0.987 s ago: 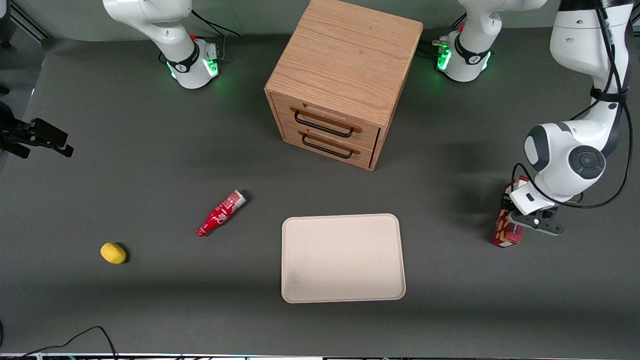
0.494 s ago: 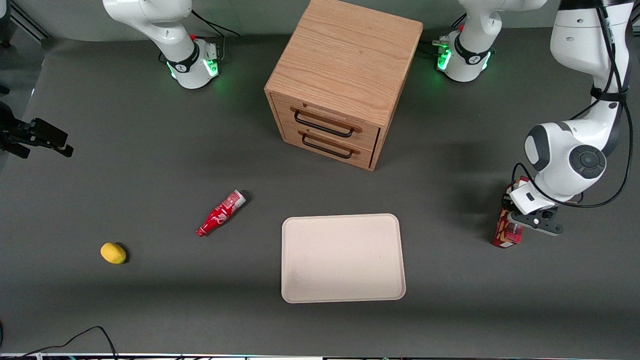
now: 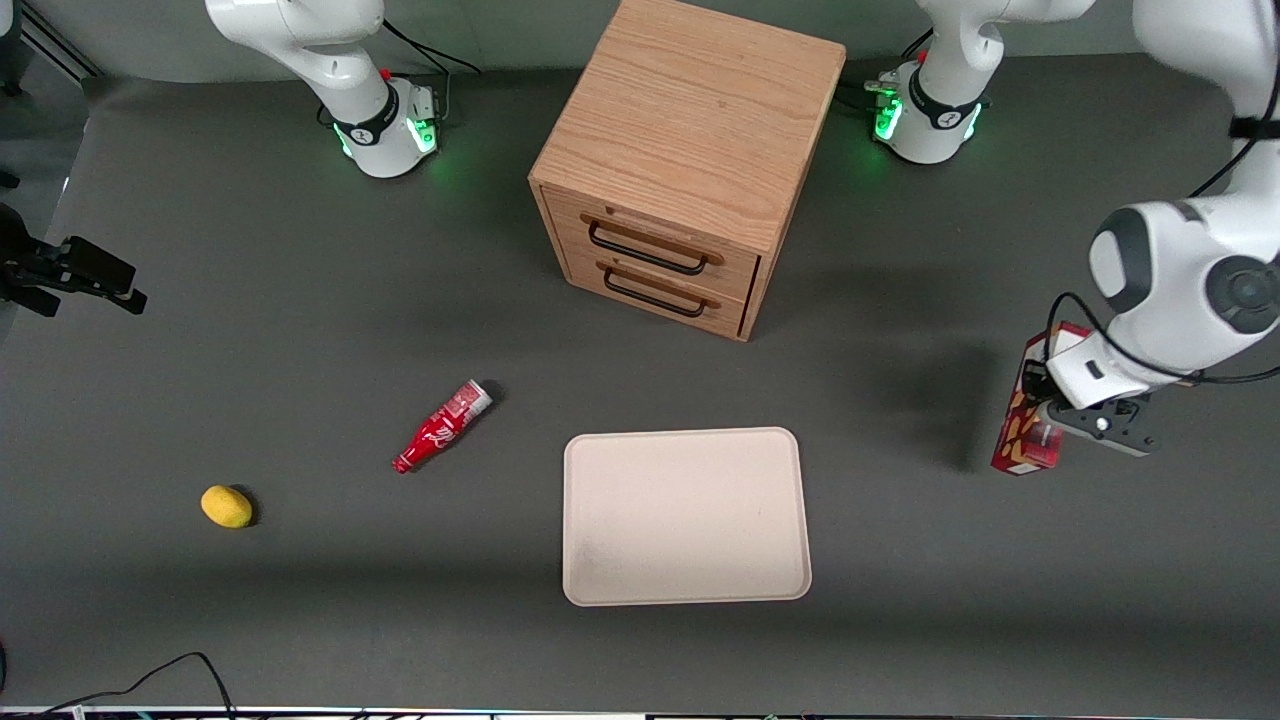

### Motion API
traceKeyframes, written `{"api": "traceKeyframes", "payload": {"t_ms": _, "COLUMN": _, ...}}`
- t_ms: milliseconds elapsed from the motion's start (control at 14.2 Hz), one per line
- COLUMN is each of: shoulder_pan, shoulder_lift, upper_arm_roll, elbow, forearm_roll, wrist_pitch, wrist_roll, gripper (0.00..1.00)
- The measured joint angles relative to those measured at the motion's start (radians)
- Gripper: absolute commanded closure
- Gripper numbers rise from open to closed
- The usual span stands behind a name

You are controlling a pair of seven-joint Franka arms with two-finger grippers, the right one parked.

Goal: Place red cookie box on tray
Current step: 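Lift the box upright with the left gripper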

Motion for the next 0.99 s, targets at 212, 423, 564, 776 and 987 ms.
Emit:
{"api": "traceKeyframes", "payload": {"t_ms": 212, "shoulder_pan": -0.001, "shoulder_lift": -0.048, "upper_arm_roll": 0.001, "elbow": 0.215, "forearm_roll": 0.0, "wrist_pitch": -0.353, "wrist_roll": 0.0, "gripper": 1.0}}
{"api": "traceKeyframes", "payload": {"t_ms": 423, "shoulder_pan": -0.005, "shoulder_lift": -0.047, "upper_arm_roll": 0.0, "elbow": 0.409, "forearm_roll": 0.0, "wrist_pitch": -0.591, "wrist_roll": -0.006, "gripper": 1.0}}
{"api": "traceKeyframes", "payload": {"t_ms": 564, "shoulder_pan": -0.007, "shoulder_lift": -0.045, "upper_arm_roll": 0.0, "elbow": 0.491, "forearm_roll": 0.0, "wrist_pitch": -0.67, "wrist_roll": -0.018, "gripper": 1.0}}
{"api": "traceKeyframes", "payload": {"t_ms": 776, "shoulder_pan": -0.025, "shoulder_lift": -0.014, "upper_arm_roll": -0.003, "elbow": 0.516, "forearm_roll": -0.009, "wrist_pitch": -0.679, "wrist_roll": -0.073, "gripper": 1.0}}
{"api": "traceKeyframes", "payload": {"t_ms": 987, "shoulder_pan": -0.059, "shoulder_lift": 0.049, "upper_arm_roll": -0.074, "elbow": 0.535, "forearm_roll": -0.016, "wrist_pitch": -0.661, "wrist_roll": -0.25, "gripper": 1.0}}
